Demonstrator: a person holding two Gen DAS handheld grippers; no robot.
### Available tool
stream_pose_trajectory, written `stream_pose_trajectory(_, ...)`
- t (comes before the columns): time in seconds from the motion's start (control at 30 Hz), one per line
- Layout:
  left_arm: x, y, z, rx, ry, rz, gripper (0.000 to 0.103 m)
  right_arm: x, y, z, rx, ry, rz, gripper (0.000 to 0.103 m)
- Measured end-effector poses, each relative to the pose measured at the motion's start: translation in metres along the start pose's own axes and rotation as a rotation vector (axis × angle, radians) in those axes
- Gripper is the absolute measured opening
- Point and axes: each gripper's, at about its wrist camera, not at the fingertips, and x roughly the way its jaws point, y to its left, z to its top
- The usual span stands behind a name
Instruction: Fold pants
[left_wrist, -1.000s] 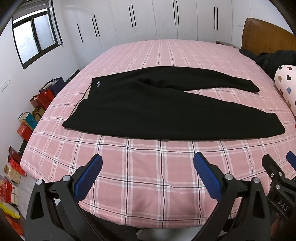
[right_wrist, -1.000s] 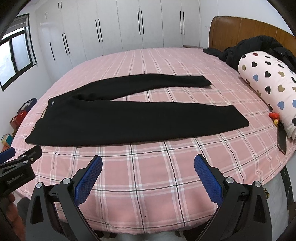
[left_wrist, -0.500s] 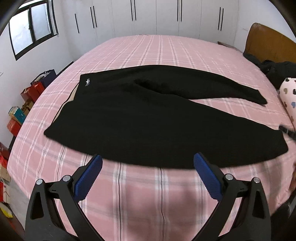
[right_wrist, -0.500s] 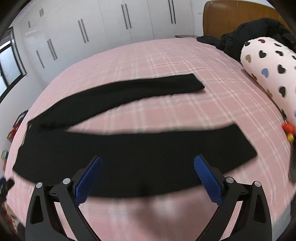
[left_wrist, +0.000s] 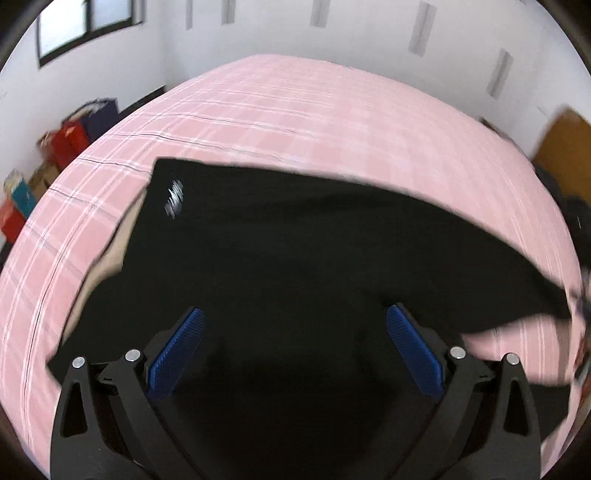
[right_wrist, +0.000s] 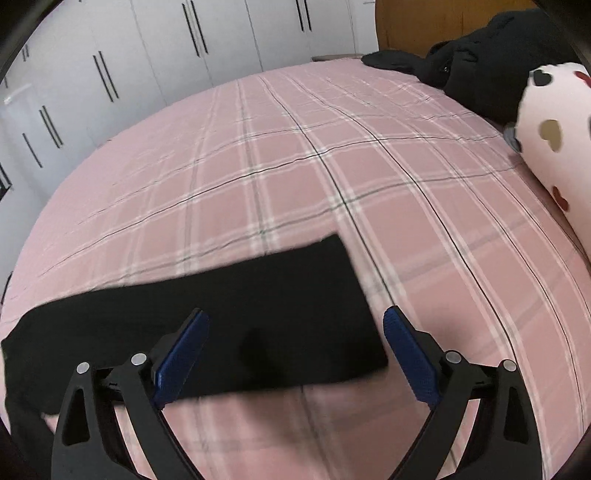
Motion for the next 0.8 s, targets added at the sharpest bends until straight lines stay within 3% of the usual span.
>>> stream_pose_trajectory(0.2, 0.077, 0.064, 0.105, -0.099, 0.028, 0.138, 0.097, 0.041, 0.005, 0.016, 0.001, 0.049, -0.003, 0.094)
stream_pose_trajectory(0.3, 0.113, 0.097, 0.137, -0.188, 0.049, 0.239, 0.097, 0.055, 0.006, 0.016, -0.011, 0.076, -0.036, 0.095)
stream_pose_trajectory(0.4, 0.158, 0.125, 0.145, -0.259, 0.173, 0.332, 0.097, 0.056, 0.01, 0.013, -0.034, 0.059, -0.056, 0.096)
stream_pose_trajectory(0.43, 0.17, 0.133, 0.143, -0.295, 0.203, 0.325, 0.097, 0.056, 0.012, 0.013, -0.038, 0.055, -0.062, 0.096)
stream_pose_trajectory(0.47, 0.176, 0.136, 0.141, -0.317, 0.218, 0.319, 0.098, 0.055, 0.014, 0.012, -0.048, 0.042, -0.063, 0.092)
stream_pose_trajectory(0.5, 0.176, 0.135, 0.141, -0.325, 0.201, 0.326, 0.098, 0.054, 0.017, 0.011, -0.061, 0.033, -0.055, 0.081)
stream_pose_trajectory(0.53, 0.175, 0.132, 0.141, -0.31, 0.185, 0.33, 0.09, 0.052, 0.018, 0.011, -0.073, 0.027, -0.048, 0.073)
stream_pose_trajectory(0.57, 0.175, 0.127, 0.142, -0.277, 0.176, 0.325, 0.082, 0.049, 0.02, 0.011, -0.081, 0.024, -0.013, 0.052)
stream_pose_trajectory(0.6, 0.172, 0.12, 0.146, -0.23, 0.159, 0.317, 0.056, 0.048, 0.021, 0.013, -0.078, 0.028, 0.022, 0.026)
stream_pose_trajectory(0.63, 0.17, 0.116, 0.149, -0.203, 0.156, 0.328, 0.033, 0.045, 0.023, 0.014, -0.075, 0.034, 0.046, 0.016)
stream_pose_trajectory(0.7, 0.16, 0.117, 0.151, -0.221, 0.174, 0.305, 0.025, 0.034, 0.032, 0.015, -0.102, 0.015, 0.035, 0.013)
stream_pose_trajectory(0.8, 0.123, 0.122, 0.158, -0.25, 0.106, 0.253, 0.024, 0.0, 0.037, 0.017, -0.107, -0.052, 0.04, 0.012)
